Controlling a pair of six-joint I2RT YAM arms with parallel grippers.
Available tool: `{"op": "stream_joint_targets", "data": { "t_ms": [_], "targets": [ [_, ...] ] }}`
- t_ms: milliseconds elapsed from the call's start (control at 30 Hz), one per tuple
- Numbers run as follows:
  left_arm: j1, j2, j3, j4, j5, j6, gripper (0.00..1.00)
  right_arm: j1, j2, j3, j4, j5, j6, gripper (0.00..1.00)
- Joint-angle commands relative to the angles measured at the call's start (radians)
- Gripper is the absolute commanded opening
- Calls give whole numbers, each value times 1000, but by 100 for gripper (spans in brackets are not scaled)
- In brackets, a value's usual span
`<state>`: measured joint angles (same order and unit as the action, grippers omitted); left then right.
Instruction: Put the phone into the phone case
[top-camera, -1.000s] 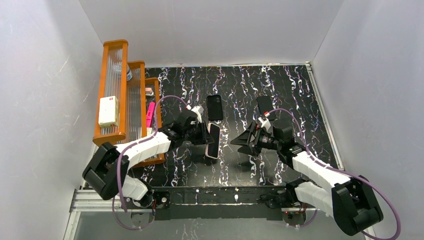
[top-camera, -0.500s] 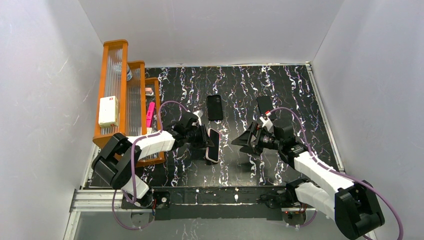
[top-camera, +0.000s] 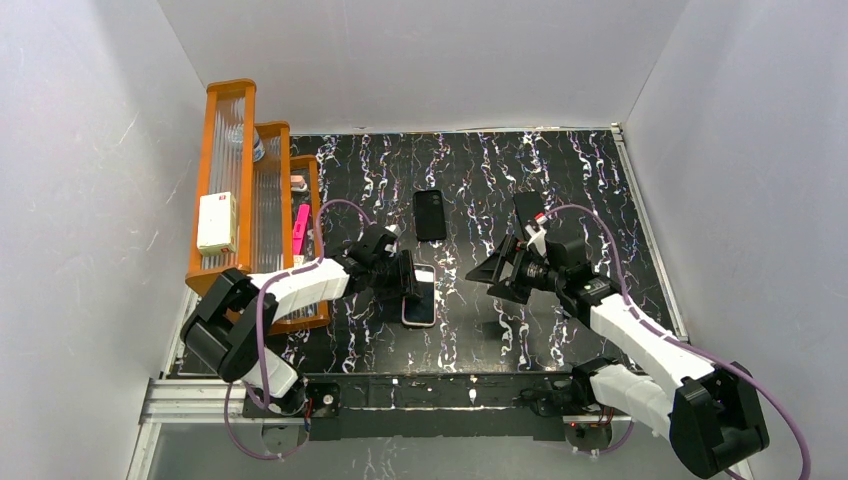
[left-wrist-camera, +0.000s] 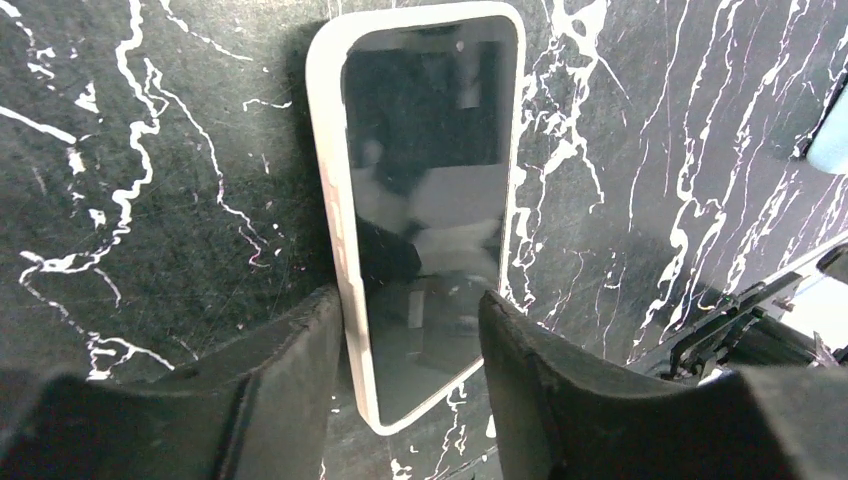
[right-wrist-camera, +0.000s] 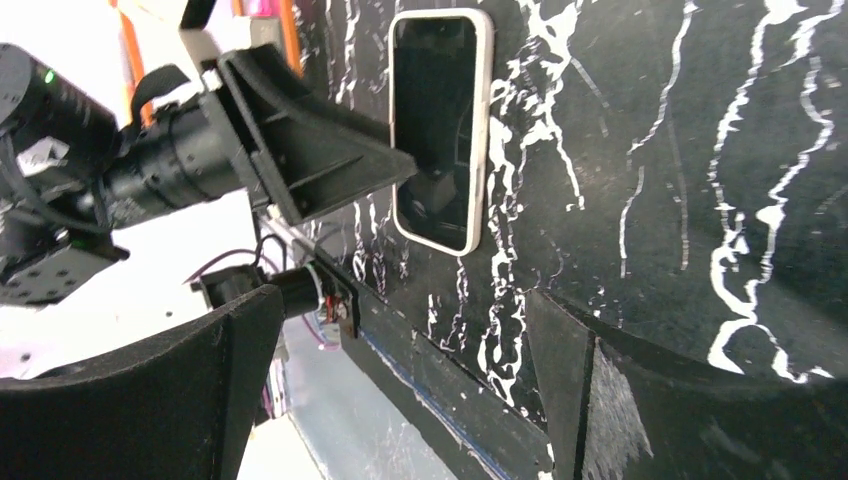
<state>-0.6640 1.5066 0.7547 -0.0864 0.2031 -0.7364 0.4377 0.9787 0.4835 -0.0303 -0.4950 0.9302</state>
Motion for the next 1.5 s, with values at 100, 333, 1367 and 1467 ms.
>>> {"op": "stream_joint_targets", "data": {
  "t_ms": [100,333,1367,1467],
  "targets": [
    [-3,-90,111,-123,-35,84,60,-6,39,151,-272,300,-29,99],
    [-3,-165,278,-248,-10,221,98,-8,143,283,-333,620,-42,99],
    [-4,-517,114,-248,-263,534,98,-301,920,867,-310,557,-779,99],
    [-5,-521,109,-248,-267,532,98,-302,927,863,-283,521,-800,99]
  ]
}}
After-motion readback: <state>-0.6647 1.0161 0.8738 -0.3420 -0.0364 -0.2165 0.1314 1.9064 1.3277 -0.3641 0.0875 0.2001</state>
